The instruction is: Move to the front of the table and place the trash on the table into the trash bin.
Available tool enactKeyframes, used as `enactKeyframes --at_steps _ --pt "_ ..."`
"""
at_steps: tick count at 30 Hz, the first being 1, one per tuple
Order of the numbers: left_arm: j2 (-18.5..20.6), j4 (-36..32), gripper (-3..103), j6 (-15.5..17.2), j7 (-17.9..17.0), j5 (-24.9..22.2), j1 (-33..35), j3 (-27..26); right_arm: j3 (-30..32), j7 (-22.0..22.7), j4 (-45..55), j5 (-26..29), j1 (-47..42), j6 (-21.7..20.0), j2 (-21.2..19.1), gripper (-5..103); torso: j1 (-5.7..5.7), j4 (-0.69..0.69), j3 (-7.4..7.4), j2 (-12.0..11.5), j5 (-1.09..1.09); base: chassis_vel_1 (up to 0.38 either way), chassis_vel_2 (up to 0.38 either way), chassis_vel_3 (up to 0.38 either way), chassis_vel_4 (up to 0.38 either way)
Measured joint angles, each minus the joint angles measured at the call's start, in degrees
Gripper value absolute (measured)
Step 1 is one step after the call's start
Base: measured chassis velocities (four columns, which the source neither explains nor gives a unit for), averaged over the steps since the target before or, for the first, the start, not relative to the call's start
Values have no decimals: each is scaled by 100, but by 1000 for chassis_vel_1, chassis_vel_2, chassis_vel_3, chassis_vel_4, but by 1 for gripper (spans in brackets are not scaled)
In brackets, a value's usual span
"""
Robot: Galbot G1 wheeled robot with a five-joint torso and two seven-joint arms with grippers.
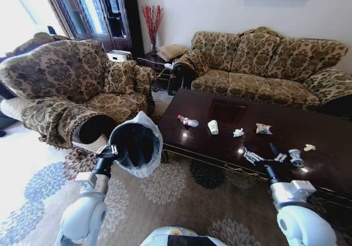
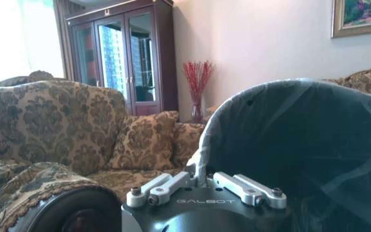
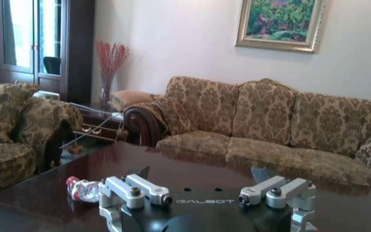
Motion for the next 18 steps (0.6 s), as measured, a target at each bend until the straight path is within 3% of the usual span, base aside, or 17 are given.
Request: enactKeyframes --at_steps 9,18 --pt "16 9 1 0 2 5 -4 3 -51 -9 -55 -95 39 4 16 100 -2 3 -1 0 -1 -73 71 80 -58" --pt "19 54 1 2 15 15 -20 21 -107 -10 -122 -148 98 -15 -1 100 2 2 1 -1 -1 -226 217 207 -221"
